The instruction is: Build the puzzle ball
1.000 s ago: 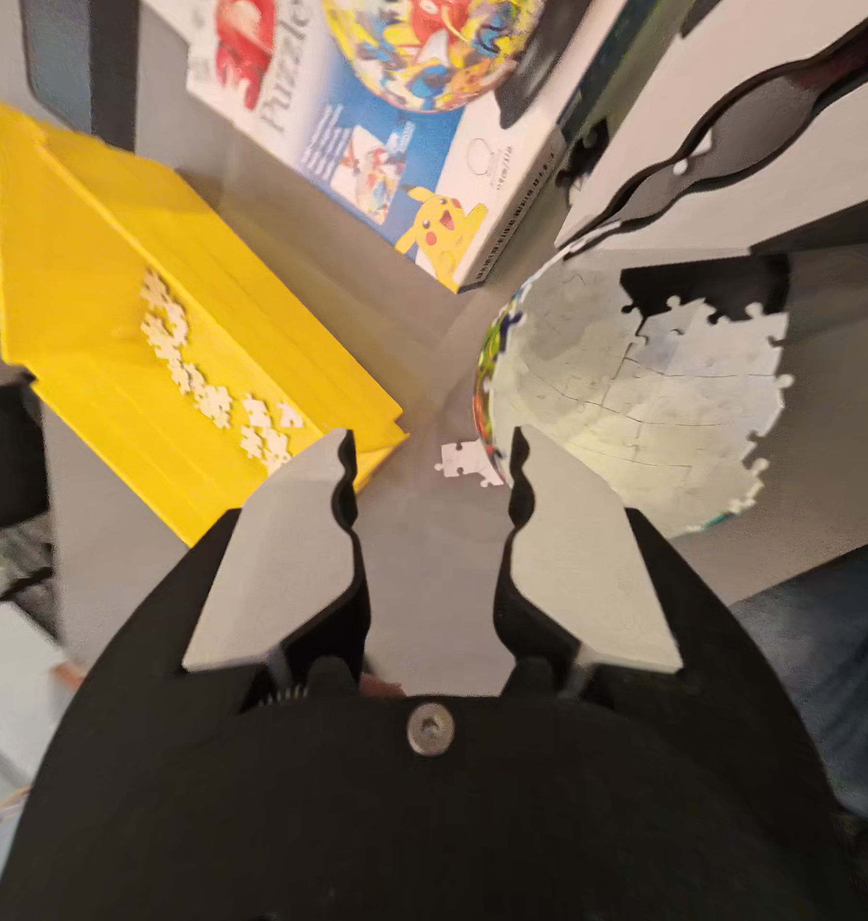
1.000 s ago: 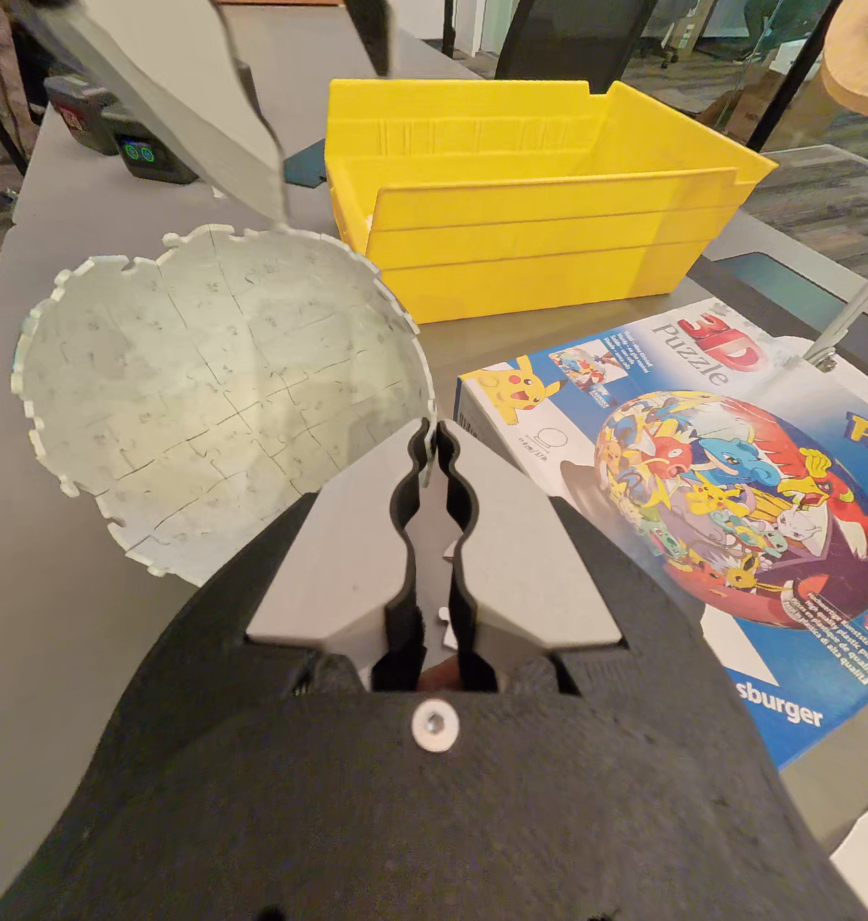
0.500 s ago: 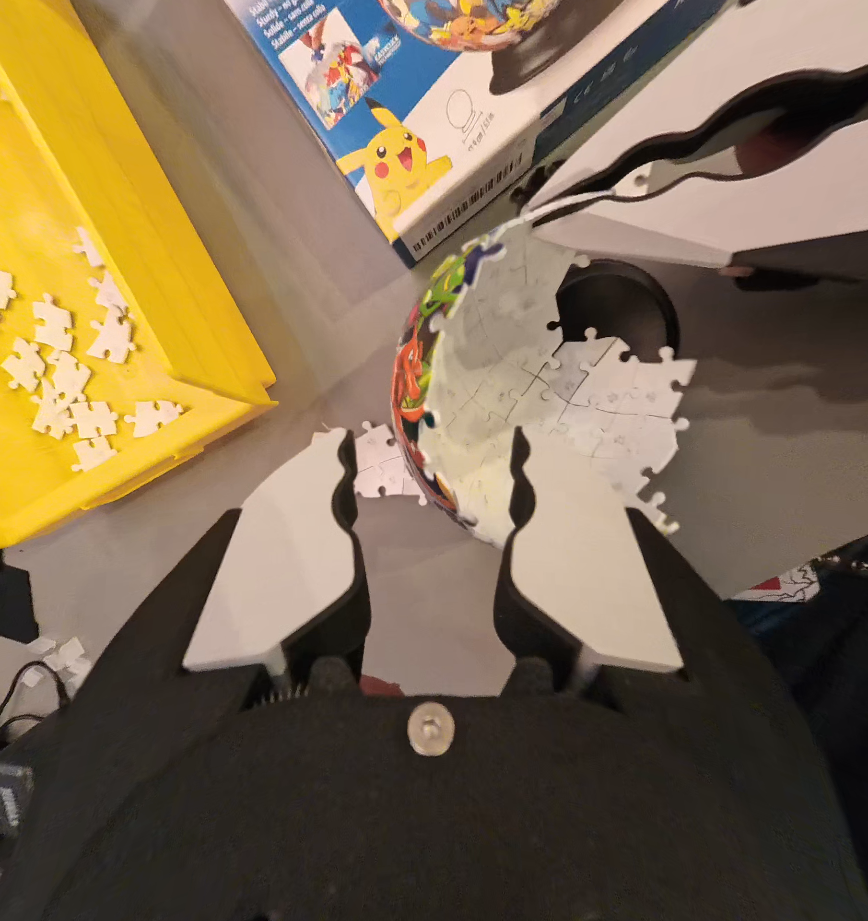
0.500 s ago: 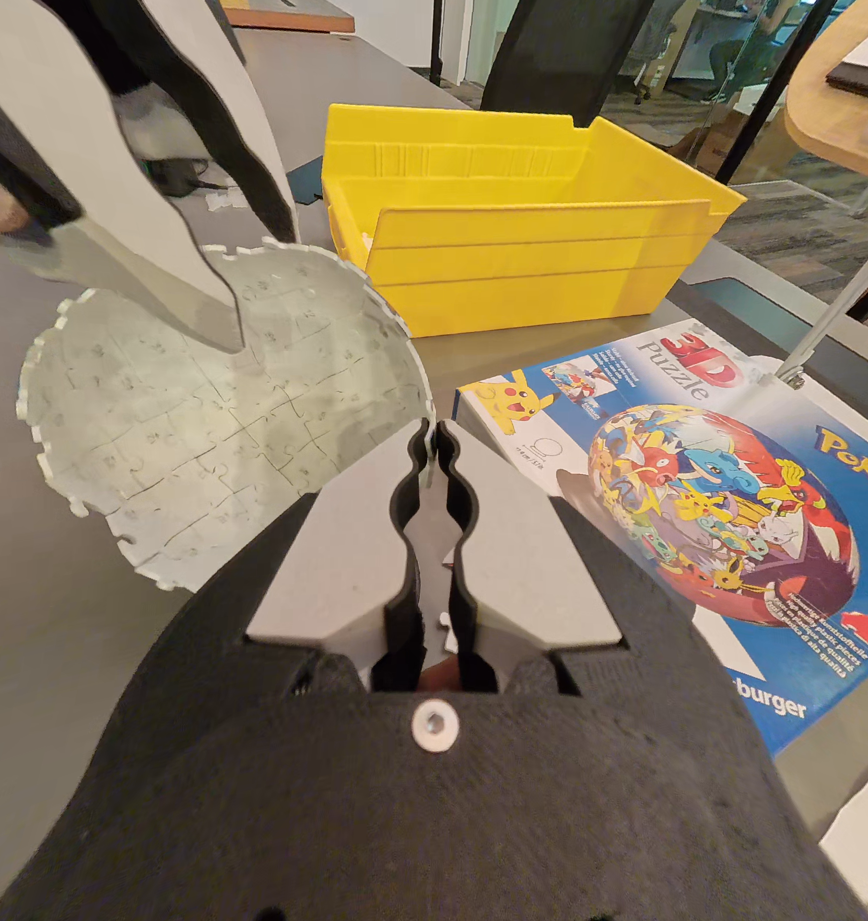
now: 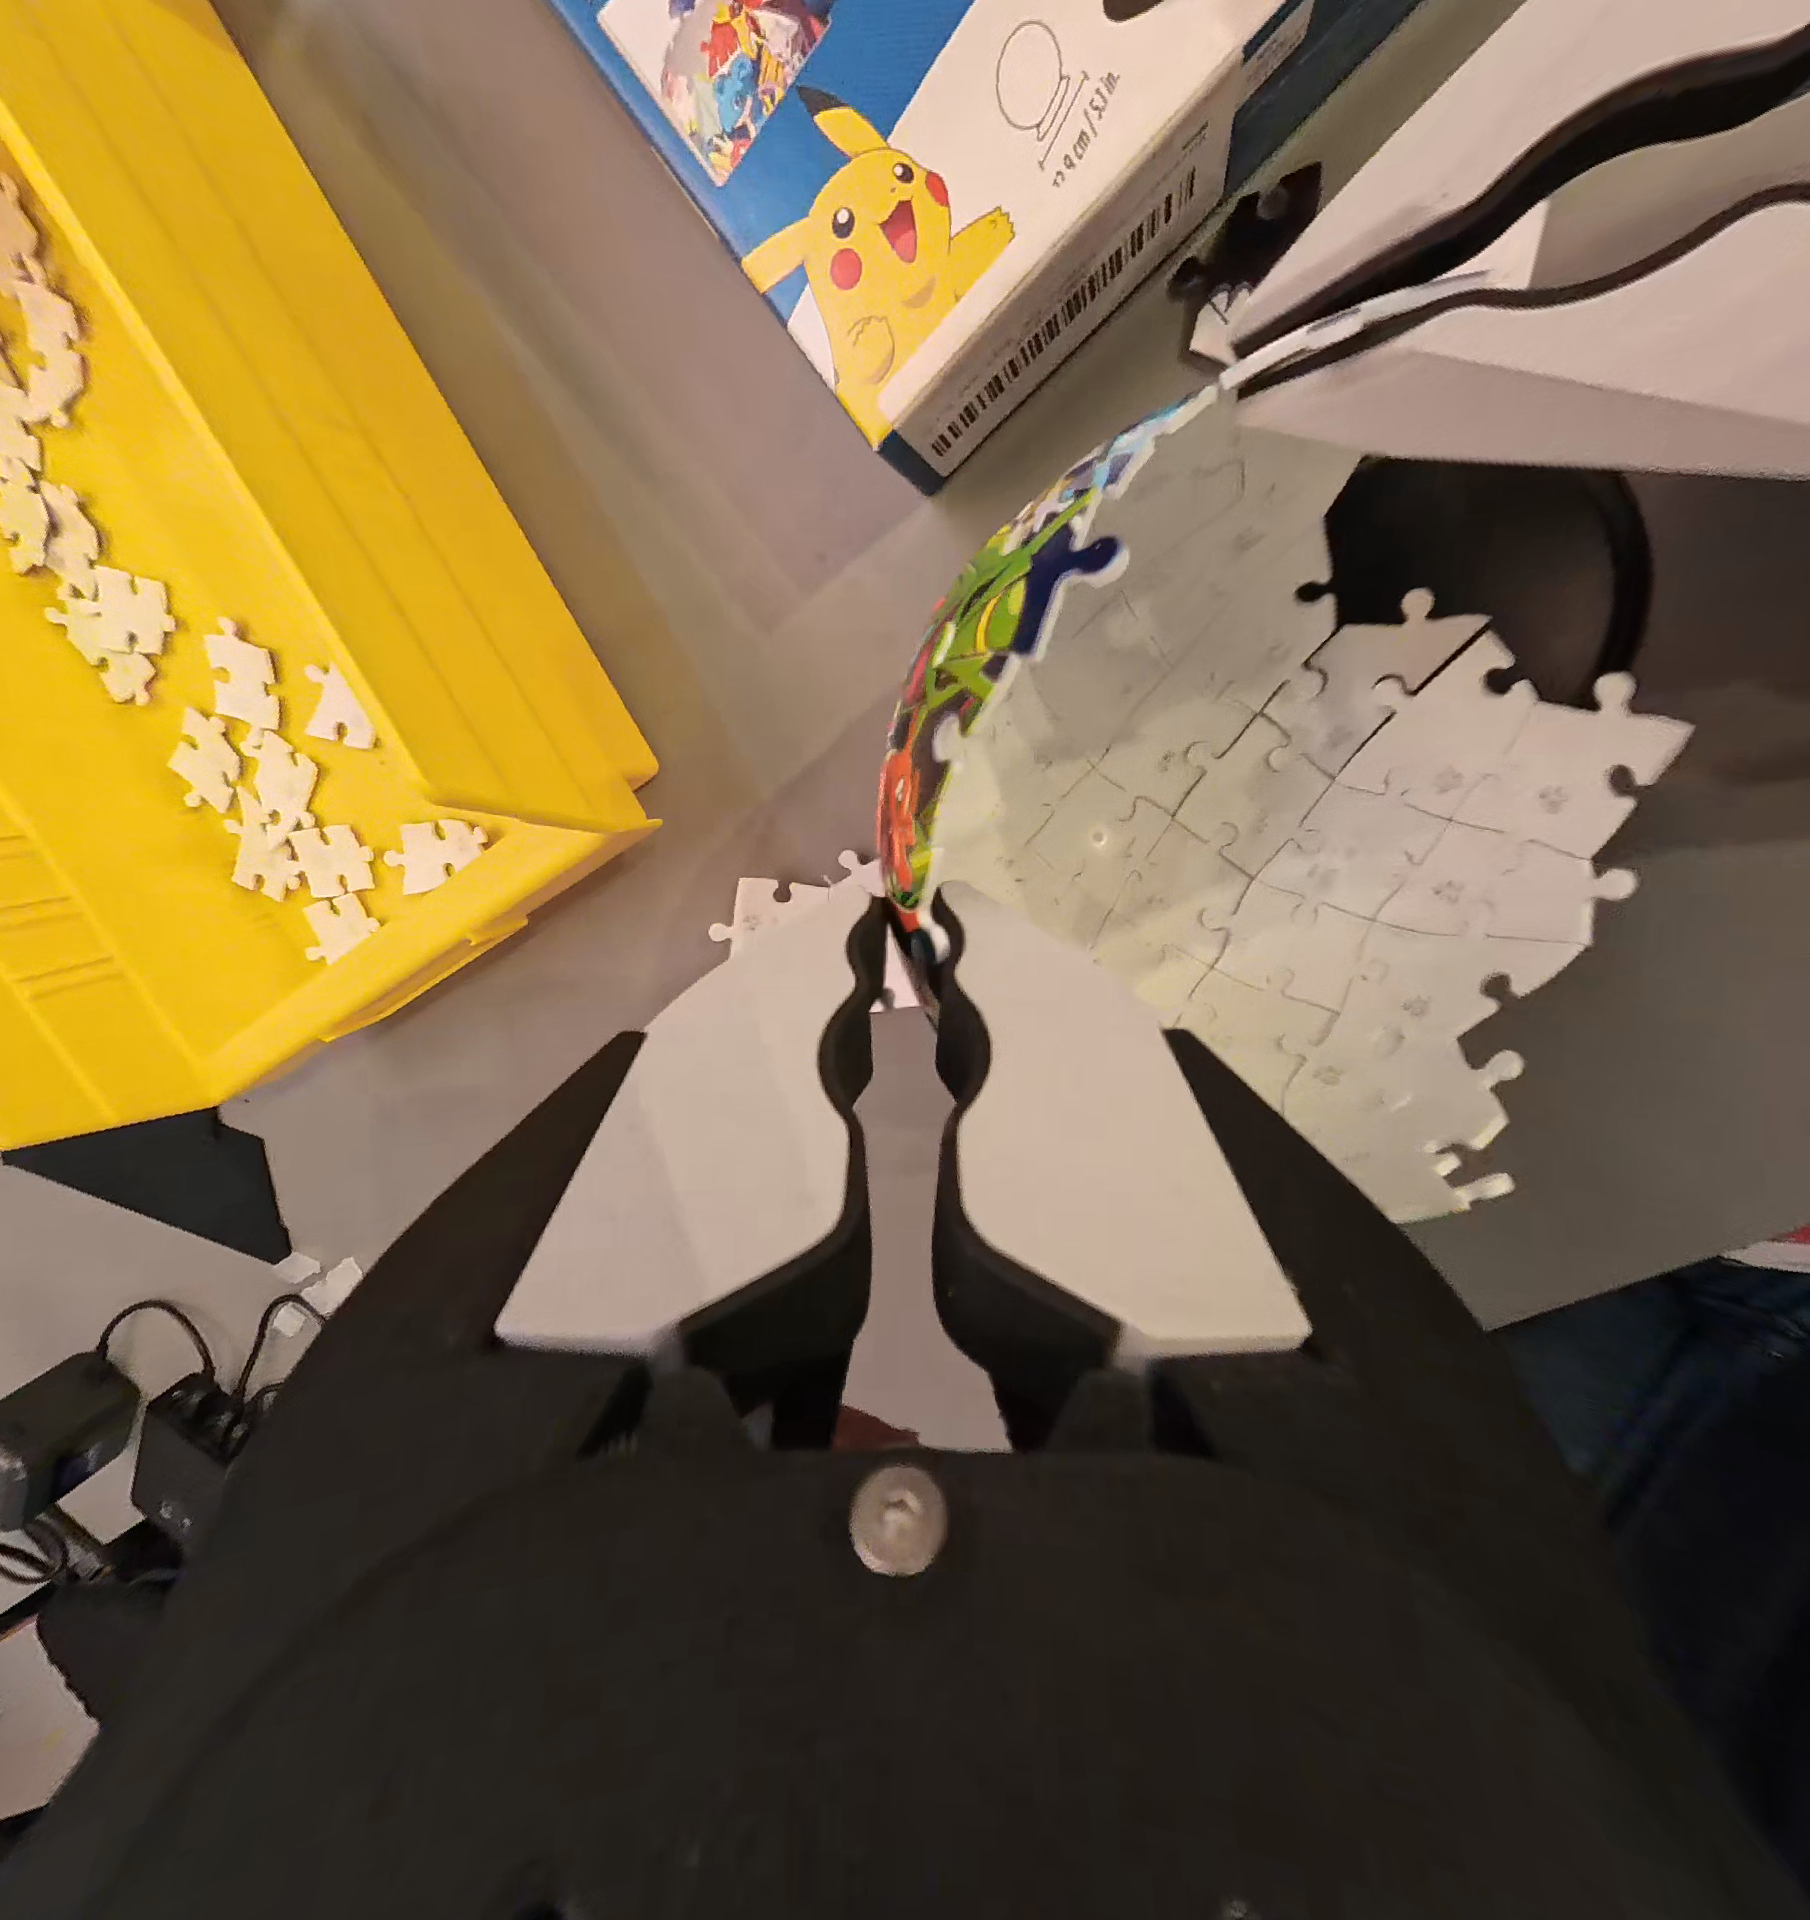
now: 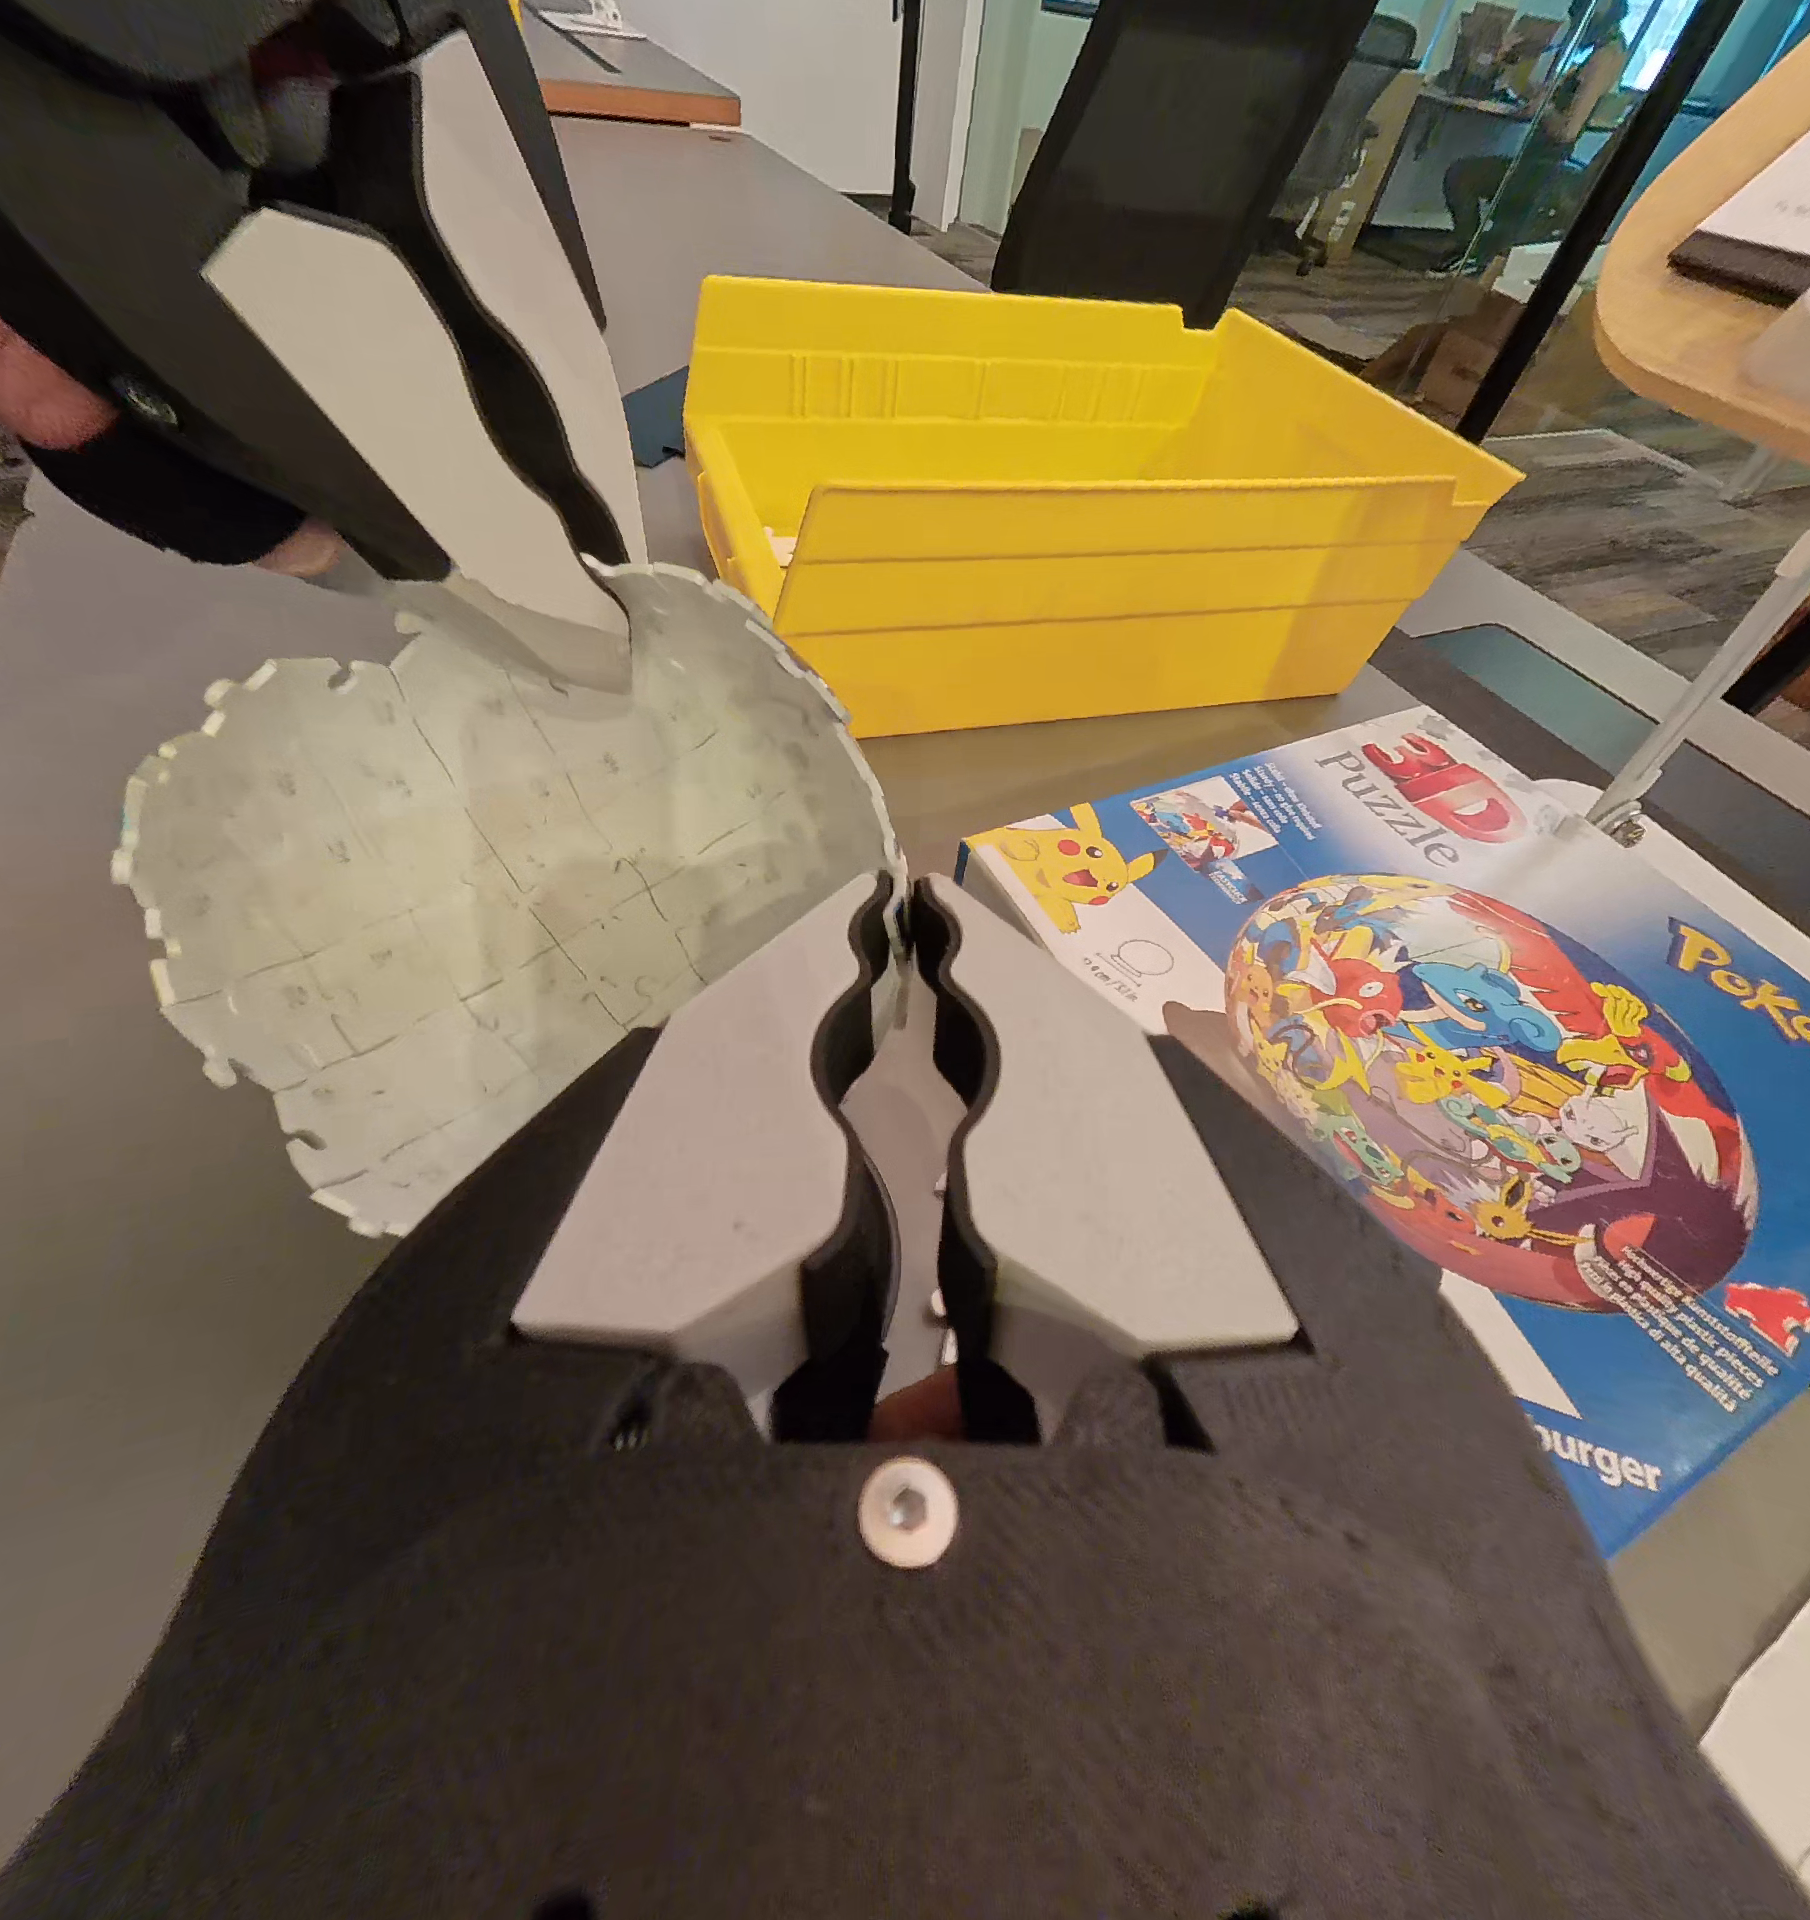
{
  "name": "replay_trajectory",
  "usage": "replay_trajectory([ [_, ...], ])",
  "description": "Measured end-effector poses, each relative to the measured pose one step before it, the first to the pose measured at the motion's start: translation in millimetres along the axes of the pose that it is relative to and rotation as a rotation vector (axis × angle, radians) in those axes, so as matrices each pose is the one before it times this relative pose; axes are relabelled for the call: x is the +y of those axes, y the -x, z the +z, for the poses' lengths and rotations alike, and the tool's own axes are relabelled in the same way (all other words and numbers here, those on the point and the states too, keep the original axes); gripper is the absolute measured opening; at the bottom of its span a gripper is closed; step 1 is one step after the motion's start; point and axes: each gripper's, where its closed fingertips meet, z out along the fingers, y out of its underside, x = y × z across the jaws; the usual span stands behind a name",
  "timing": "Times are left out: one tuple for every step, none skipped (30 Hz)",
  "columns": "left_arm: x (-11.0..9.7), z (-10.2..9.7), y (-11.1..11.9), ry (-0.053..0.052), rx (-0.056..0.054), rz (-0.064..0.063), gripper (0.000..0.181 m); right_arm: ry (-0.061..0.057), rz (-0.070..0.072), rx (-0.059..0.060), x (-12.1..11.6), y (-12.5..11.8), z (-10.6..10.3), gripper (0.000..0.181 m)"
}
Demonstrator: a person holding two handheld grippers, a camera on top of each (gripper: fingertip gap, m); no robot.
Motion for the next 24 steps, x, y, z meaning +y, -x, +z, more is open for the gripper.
replay_trajectory([
  [-0.49,0.34,0.64,-0.0043,-0.013,0.0025,0.006,-0.006,0.0009,0.0008,-1.3,0.11,-0.83,0.002],
  [-0.37,0.12,1.06,-0.0028,-0.0186,0.0077,0.005,-0.0044,0.0002,-0.0002,-0.94,0.26,-0.75,0.003],
  [-0.05,-0.17,0.18,-0.0008,-0.0108,0.0052,0.005,-0.0025,0.0021,-0.0032,-0.65,0.92,-0.66,0.004],
  [-0.02,-0.23,-0.31,-0.0003,-0.003,-0.0002,0.005,-0.003,0.0022,-0.0035,-0.56,0.88,-0.78,0.004],
  [-0.33,-0.28,1.24,-0.0031,-0.011,-0.0012,0.005,-0.0053,-0.0005,-0.0025,-0.81,0.65,-0.91,0.004],
  [-0.43,-0.69,1.76,-0.0034,-0.0155,0.0018,0.004,-0.0027,-0.0002,-0.0032,-0.62,0.8,-0.86,0.007],
  [-0.02,-0.4,0.65,0.0016,-0.0082,0.0031,0.004,-0.0004,0.0011,-0.0044,-0.5,0.9,-0.67,0.008],
  [-0.66,-0.46,0.23,-0.0025,-0.0061,0.0024,0.004,-0.0044,-0.0005,-0.0036,-1.05,1.02,-0.89,0.009],
  [-0.77,-0.44,1.0,-0.0035,-0.012,0.0035,0.003,-0.0059,-0.0023,-0.0029,-1.14,0.74,-1.18,0.009],
  [-0.43,-0.19,0.58,-0.0003,-0.0116,0.0053,0.003,-0.0025,-0.0037,-0.0052,-0.52,1.01,-1.23,0.01],
  [-0.34,0.04,0.07,0.0016,-0.0077,0.0021,0.003,0.0018,-0.0027,-0.0062,0.32,1.28,-1.31,0.012],
  [-0.18,0.23,0.22,0.004,-0.008,0.0037,0.003,0.0008,-0.0003,-0.0046,0.53,1.18,-1.72,0.014],
  [-0.26,-0.09,1.23,0.0031,-0.0154,0.0081,0.003,-0.0007,-0.0011,-0.0043,0.46,1.23,-2.11,0.015],
  [-0.44,-0.32,1.43,0.0024,-0.0158,0.0083,0.003,-0.0004,-0.0041,-0.0035,0.31,1.45,-2.4,0.017],
  [-0.4,-0.34,0.89,0.0039,-0.0114,0.0069,0.003,-0.0027,-0.0039,-0.0017,-0.04,1.14,-2.83,0.018],
  [-0.52,-0.28,0.21,0.0029,-0.0064,0.0064,0.003,-0.0075,-0.0025,-0.0035,-0.84,1.26,-3.1,0.019],
  [-1.57,-0.68,0.47,-0.0048,-0.0084,0.0036,0.003,-0.0054,-0.0022,-0.005,-0.64,1.39,-2.95,0.02],
  [-1.46,-0.84,0.61,-0.0037,-0.0091,0.0035,0.003,-0.0013,-0.0035,-0.0026,-0.16,0.66,-2.85,0.021],
  [-0.85,-0.76,-0.18,0.0011,-0.0053,0.0064,0.003,-0.0029,-0.0032,-0.004,-0.28,0.86,-3.14,0.023],
  [-1.11,-0.82,-0.21,-0.0014,-0.0049,0.0058,0.003,-0.0052,0.0003,-0.0063,-0.77,0.64,-3.54,0.024],
  [-1.19,-0.73,0.64,-0.001,-0.0113,0.0093,0.003,-0.0052,-0.0001,-0.0044,-0.93,-0.51,-4.17,0.025],
  [-1.0,-0.81,1.56,0.0007,-0.0184,0.0132,0.003,-0.005,0.0025,0.0033,-0.86,-3.0,-5.28,0.025],
  [-0.69,-0.56,1.56,0.0026,-0.0165,0.0146,0.003,0.0,0.0125,0.0025,0.22,-4.75,-5.71,0.025],
  [-0.54,-0.21,0.95,0.0026,-0.009,0.0102,0.003,0.0181,0.0197,-0.0068,3.53,-5.14,-5.01,0.027],
])
